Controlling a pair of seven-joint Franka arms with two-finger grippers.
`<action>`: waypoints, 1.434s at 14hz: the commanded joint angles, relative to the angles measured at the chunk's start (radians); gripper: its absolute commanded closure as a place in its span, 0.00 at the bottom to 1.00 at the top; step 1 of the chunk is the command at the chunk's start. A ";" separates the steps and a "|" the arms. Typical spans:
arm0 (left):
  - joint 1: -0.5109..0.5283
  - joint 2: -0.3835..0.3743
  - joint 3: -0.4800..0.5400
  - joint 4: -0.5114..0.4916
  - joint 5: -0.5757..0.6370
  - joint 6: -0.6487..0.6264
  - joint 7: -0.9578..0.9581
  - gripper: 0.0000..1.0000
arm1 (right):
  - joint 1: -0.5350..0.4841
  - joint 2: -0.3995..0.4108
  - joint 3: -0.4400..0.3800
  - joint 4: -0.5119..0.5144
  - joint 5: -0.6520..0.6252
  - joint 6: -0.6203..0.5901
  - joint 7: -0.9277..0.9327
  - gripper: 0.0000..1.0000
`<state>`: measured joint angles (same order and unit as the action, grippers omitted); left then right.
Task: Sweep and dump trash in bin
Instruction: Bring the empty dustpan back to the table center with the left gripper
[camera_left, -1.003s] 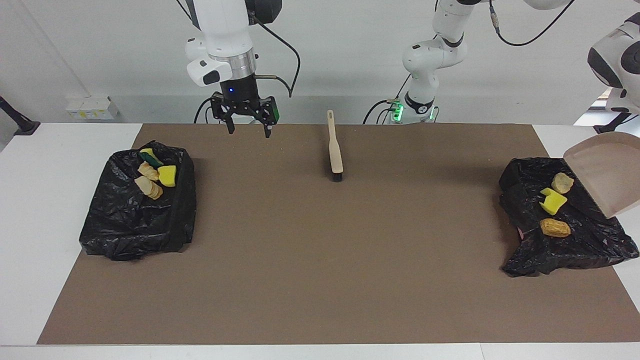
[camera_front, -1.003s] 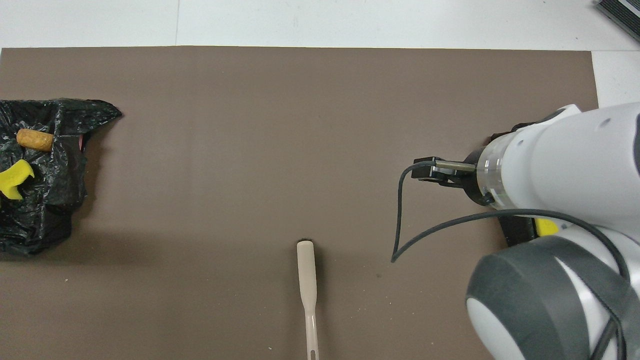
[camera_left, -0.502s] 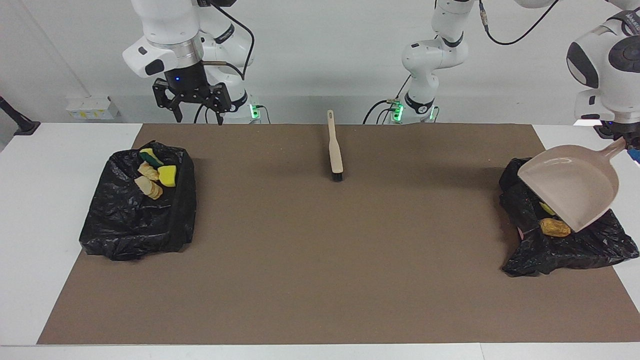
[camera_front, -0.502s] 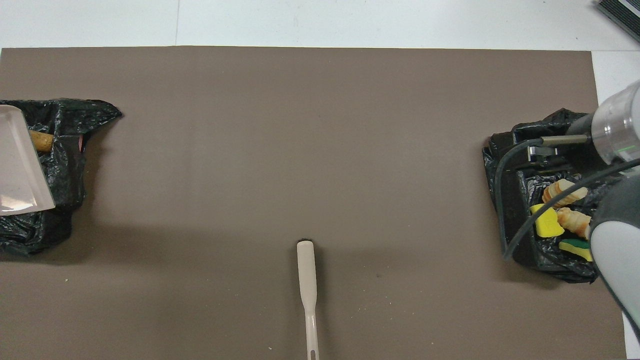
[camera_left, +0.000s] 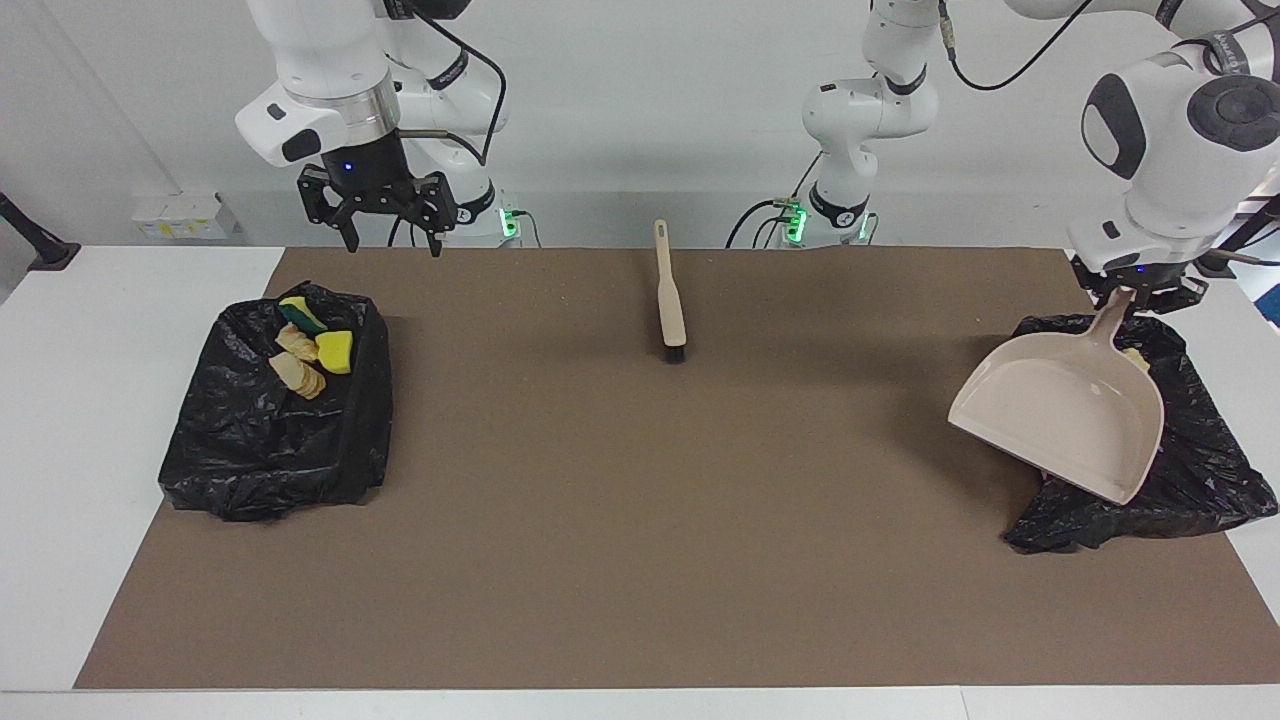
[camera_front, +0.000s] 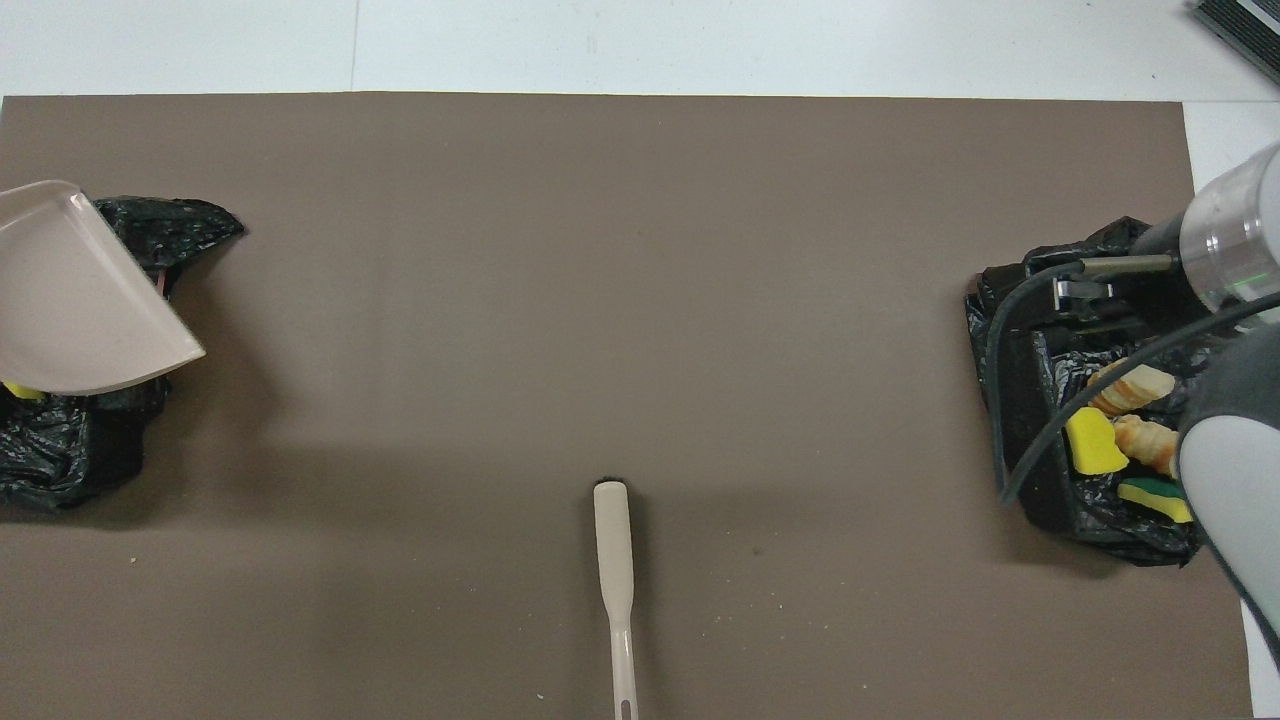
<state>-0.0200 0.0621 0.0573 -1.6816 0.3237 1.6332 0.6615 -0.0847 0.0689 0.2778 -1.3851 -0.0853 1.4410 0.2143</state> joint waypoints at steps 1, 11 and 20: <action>-0.087 -0.036 0.013 -0.029 -0.089 -0.038 -0.266 1.00 | -0.021 0.012 0.006 0.020 0.009 0.018 -0.009 0.00; -0.397 -0.038 0.010 -0.029 -0.409 0.063 -0.994 1.00 | 0.057 -0.054 -0.146 -0.048 0.084 -0.008 -0.021 0.00; -0.679 0.225 0.012 -0.070 -0.433 0.454 -1.269 1.00 | 0.053 -0.047 -0.155 -0.057 0.087 0.007 -0.012 0.00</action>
<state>-0.6588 0.2416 0.0479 -1.7313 -0.0971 2.0020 -0.5826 -0.0293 0.0456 0.1337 -1.4093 -0.0186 1.4321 0.2143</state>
